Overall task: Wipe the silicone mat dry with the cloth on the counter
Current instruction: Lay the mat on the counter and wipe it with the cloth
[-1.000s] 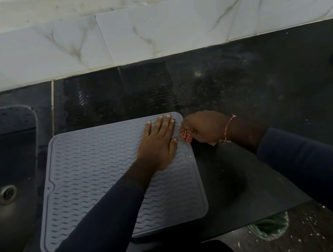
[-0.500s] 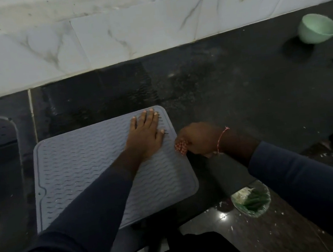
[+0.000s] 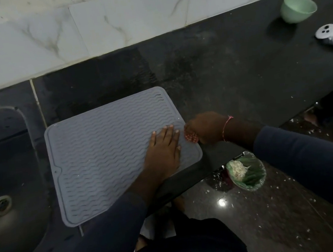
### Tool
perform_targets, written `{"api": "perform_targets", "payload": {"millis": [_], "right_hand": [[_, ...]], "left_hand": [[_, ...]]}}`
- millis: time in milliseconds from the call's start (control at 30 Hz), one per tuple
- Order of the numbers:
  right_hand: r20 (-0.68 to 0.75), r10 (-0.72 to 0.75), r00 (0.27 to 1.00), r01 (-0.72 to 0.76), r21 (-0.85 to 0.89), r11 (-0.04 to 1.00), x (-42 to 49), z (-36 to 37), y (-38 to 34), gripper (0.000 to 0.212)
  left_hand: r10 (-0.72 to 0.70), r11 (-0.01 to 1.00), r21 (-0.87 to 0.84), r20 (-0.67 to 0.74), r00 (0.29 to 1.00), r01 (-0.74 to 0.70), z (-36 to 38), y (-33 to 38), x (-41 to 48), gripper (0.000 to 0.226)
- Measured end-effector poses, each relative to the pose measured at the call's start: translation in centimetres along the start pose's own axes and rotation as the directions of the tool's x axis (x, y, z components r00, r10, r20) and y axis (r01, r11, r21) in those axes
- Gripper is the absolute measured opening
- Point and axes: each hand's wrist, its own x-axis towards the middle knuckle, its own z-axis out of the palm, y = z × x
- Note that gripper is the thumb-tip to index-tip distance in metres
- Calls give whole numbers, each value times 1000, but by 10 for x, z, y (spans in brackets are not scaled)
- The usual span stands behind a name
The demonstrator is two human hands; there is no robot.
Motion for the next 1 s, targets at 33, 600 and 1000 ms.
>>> {"api": "perform_targets", "payload": {"millis": [33,600,1000], "right_hand": [[6,14,1000,-14,3,1000,-4,5,-2,29],[55,229,972,-227,481,847,-61,51,-32,41],[-189,565,803,-270,730,627,-65,100,-59,51]], "left_hand": [[-1,1000,-9,-4,1000,1,-1,1,0,57],[107,994,-36,-21,994,-108,-6,0,-9,60],[170,982,-80,-33,985,-172,-5,-43,-81,54]]}}
